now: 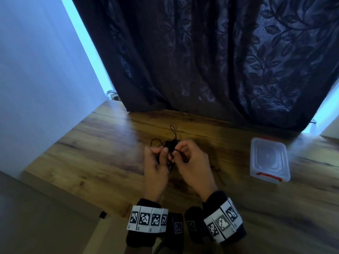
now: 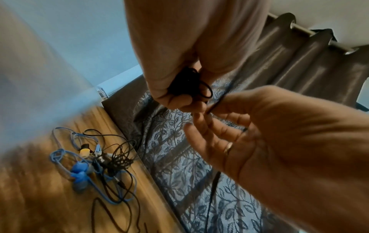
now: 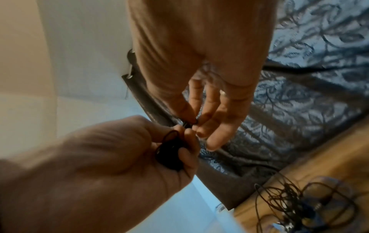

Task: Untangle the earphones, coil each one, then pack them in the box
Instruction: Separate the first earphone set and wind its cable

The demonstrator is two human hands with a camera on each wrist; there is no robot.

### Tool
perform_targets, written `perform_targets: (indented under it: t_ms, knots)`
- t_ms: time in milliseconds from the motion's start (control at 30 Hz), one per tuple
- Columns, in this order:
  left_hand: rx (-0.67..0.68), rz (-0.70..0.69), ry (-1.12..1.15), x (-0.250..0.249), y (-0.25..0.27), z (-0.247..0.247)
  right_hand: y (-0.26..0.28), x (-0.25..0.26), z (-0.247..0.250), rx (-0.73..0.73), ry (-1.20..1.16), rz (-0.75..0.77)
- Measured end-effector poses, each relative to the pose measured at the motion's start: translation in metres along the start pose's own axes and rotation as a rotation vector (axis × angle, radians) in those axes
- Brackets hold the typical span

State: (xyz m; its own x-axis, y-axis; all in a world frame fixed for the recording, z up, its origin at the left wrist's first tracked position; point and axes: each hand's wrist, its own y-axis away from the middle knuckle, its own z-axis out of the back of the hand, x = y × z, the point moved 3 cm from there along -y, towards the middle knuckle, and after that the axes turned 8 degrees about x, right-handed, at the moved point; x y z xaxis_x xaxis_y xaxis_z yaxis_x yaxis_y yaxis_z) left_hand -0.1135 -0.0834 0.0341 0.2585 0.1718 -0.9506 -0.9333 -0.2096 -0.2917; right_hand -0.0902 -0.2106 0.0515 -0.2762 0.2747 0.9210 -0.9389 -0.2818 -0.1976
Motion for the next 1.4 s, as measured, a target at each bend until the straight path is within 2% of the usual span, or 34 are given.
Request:
perform_targets:
  t_ms: [100,200,367,500,633,733,1100,1300,1400]
  knots:
    - [-0.004,0.007,0.050,-0.007,-0.001,0.006,0.002,-0.003,-0.005,-0.069,-0.278,-0.123]
    - [0.004,0.008,0.093,-0.010,-0.004,0.011,0.003,-0.004,-0.005,-0.062,-0.473,-0.228]
    - [0.042,0.016,0.106,-0.020,-0.001,0.014,0.000,-0.004,-0.011,0.060,-0.618,-0.288]
    - [0.102,0.034,0.165,-0.024,-0.002,0.015,-0.005,0.001,-0.009,0.074,-0.706,-0.278]
    - [0.206,0.060,0.131,-0.026,0.001,0.014,-0.016,0.004,-0.005,0.069,-0.648,-0.263]
    - [0.274,0.030,0.101,-0.033,0.003,0.013,-0.023,0.013,-0.001,0.137,-0.647,-0.195]
    - [0.227,0.121,0.294,-0.037,0.004,0.014,-0.026,0.022,0.008,0.424,-0.533,-0.006]
    - [0.182,0.175,0.368,-0.034,0.004,0.015,-0.023,0.021,0.001,0.431,-0.635,-0.005]
    - [0.181,0.140,0.364,-0.035,0.005,0.018,-0.023,0.024,-0.001,0.449,-0.645,-0.007]
